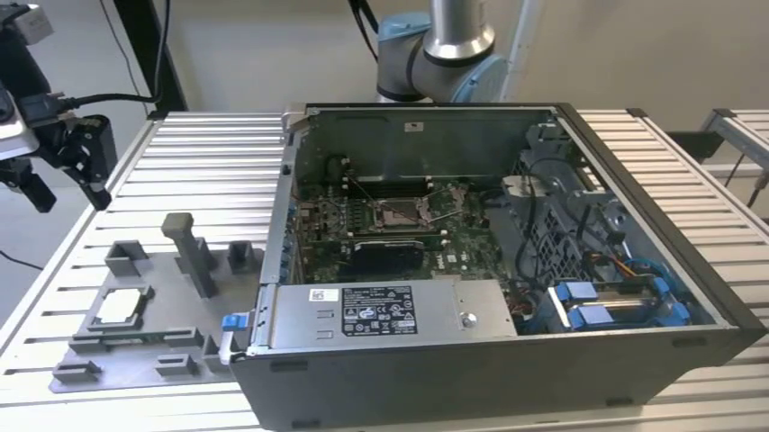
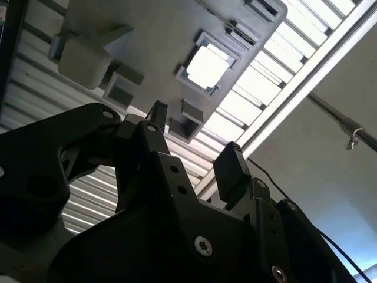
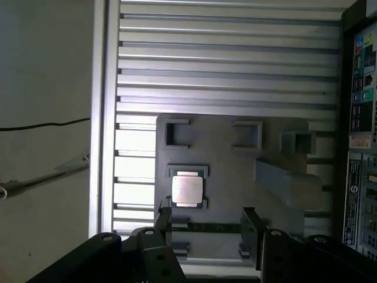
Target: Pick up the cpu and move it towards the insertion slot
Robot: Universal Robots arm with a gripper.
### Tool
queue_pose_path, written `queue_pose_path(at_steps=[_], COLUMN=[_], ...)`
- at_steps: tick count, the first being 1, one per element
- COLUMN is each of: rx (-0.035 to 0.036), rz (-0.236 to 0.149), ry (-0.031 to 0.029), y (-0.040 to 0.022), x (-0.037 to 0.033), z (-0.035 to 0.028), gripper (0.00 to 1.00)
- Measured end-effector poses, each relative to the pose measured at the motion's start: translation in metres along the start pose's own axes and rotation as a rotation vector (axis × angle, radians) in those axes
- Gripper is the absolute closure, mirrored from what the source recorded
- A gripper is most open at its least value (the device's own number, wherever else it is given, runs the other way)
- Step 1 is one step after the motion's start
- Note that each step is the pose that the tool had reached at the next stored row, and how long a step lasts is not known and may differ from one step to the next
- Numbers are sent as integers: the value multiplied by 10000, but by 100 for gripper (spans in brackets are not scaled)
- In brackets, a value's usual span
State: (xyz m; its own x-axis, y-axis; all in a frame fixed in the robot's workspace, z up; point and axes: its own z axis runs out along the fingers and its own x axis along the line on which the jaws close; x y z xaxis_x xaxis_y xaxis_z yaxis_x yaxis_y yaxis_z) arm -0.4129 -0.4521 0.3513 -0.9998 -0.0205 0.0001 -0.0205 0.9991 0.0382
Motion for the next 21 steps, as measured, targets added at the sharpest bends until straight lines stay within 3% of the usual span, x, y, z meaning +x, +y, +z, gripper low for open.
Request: queue_pose_path(at_steps=[21], rx=[1], rz=[1], ry=[1], y=[-6], x=[6], z=[149], gripper=[0])
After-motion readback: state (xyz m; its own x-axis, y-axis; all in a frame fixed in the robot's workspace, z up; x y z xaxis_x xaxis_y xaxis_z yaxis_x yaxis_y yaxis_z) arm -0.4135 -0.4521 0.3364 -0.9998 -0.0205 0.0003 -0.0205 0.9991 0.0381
